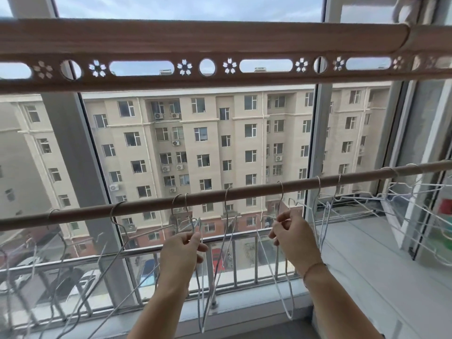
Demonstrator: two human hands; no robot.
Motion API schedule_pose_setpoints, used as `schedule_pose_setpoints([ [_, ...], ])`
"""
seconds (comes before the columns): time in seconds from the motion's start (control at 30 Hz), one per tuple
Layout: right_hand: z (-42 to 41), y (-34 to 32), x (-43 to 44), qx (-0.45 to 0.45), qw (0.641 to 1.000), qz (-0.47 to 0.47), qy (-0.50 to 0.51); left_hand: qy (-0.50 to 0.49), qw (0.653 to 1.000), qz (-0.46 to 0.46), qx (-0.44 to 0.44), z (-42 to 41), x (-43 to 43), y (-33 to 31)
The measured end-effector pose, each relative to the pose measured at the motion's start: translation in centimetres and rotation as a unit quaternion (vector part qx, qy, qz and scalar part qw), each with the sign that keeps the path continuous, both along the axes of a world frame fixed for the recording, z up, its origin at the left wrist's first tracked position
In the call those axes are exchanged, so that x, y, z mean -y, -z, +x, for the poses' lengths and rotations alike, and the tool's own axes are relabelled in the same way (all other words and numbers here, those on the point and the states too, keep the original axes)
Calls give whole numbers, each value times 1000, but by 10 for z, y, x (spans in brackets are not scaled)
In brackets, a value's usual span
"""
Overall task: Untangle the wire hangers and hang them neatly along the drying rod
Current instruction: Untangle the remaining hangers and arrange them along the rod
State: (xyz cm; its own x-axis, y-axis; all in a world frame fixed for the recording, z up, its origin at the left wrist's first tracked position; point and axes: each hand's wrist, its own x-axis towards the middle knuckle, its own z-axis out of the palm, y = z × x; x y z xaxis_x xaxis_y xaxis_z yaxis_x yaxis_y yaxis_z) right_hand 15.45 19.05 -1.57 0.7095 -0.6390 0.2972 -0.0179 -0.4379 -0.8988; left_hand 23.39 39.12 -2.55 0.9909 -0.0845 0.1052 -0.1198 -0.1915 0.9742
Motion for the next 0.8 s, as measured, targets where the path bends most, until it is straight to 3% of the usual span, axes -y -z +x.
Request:
schedule_pose_setpoints([
  [0.13,-11,-9,-15,-84,977,-176,92,-12,1000,-9,0,3,-7,1],
  [0.23,-20,-20,-47,16,962,-251,107,-19,1000,1,3,3,-10,0],
  [0.33,-22,-25,-82,71,963,-259,25,-14,999,40,22,-5,-15,-5],
  [0.47,-16,-23,-117,85,967,-230,-68,-21,980,157,120,-25,-32,-11],
  [0.6,-2,-16,-142,63,966,-216,-128,-74,961,179,195,-37,-54,-19],
  [0.8,14,-7,-160,52,970,-198,-129,-151,948,143,241,-33,-95,-20],
])
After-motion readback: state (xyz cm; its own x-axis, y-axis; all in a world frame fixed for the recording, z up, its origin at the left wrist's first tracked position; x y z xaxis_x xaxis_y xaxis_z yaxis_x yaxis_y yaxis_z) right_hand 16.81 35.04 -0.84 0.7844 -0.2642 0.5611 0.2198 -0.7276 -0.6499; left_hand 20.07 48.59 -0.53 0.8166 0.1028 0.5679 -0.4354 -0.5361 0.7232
